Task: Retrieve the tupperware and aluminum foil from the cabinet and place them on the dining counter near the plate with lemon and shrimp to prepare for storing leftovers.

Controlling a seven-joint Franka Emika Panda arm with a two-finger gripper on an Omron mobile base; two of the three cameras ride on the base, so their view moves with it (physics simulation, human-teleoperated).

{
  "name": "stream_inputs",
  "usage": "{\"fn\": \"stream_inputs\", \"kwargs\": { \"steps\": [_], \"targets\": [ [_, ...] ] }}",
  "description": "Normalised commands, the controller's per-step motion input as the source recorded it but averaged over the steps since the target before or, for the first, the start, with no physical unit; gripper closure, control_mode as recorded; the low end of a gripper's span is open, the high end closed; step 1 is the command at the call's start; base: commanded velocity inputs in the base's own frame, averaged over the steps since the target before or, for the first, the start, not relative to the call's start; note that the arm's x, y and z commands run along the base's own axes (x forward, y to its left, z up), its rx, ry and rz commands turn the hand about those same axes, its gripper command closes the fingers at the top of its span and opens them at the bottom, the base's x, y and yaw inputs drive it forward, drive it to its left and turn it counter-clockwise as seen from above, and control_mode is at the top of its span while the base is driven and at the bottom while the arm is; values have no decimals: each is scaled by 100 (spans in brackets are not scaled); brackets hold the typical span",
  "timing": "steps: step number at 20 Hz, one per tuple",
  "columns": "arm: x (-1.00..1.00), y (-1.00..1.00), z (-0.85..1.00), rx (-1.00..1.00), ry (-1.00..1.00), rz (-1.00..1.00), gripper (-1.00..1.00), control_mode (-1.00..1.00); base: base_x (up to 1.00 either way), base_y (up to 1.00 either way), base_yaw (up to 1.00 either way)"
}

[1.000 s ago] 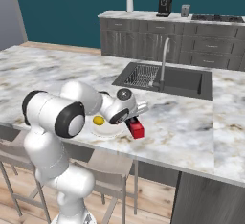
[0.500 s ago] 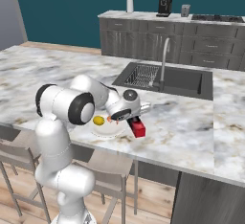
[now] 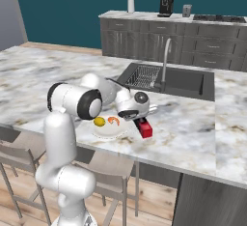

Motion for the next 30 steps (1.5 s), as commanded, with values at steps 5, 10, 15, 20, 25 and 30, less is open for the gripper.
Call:
{"fn": "stream_inputs", "kwargs": {
  "steps": [5,10,15,20,25,30],
  "targets": [
    [23,-3,-42,2,-3,0,100,-100,0,0,0],
    [-11,19,-49,0,-10,0,-100,-100,0,0,0],
    [-55,37,-10,0,-9,0,-100,-100,0,0,0],
    [-22,1,9,1,-8,-1,-100,-100,0,0,0],
    [0,-11,49,5,-8,-1,-100,-100,0,0,0],
    [-1,-1,81,0,-6,0,-100,-100,0,0,0]
  ]
}}
